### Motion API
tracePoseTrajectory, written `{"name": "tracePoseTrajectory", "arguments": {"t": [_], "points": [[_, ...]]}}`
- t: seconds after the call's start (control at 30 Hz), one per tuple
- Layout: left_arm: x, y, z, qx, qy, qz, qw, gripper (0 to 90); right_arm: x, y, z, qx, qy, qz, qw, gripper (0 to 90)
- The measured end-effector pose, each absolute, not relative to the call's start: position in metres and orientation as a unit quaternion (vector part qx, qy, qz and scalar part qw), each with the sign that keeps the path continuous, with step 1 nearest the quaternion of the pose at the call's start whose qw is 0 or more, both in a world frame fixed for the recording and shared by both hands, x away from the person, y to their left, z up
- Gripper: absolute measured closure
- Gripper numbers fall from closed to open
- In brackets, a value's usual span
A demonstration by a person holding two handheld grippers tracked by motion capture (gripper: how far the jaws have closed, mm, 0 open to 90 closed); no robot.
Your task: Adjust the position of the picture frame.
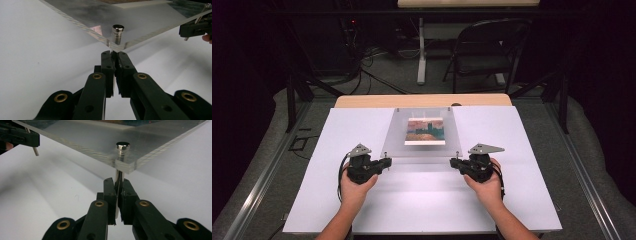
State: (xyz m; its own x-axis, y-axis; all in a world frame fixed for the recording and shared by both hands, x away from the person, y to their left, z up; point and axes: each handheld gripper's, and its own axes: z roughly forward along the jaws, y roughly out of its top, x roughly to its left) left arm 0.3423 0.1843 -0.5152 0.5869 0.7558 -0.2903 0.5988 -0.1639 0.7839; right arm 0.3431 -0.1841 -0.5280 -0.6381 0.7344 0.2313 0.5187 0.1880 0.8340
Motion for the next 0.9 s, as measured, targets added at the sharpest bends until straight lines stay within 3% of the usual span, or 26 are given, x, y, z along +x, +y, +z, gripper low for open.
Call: {"name": "tracePoseTrajectory", "arguments": {"t": [0.9], "points": [[0.347, 0.178, -0.543, 0.776, 0.453, 0.089, 0.429, 84.8, 0.348, -0.178, -0.556, 0.416, 0.783, 0.446, 0.123, 85.3]]}}
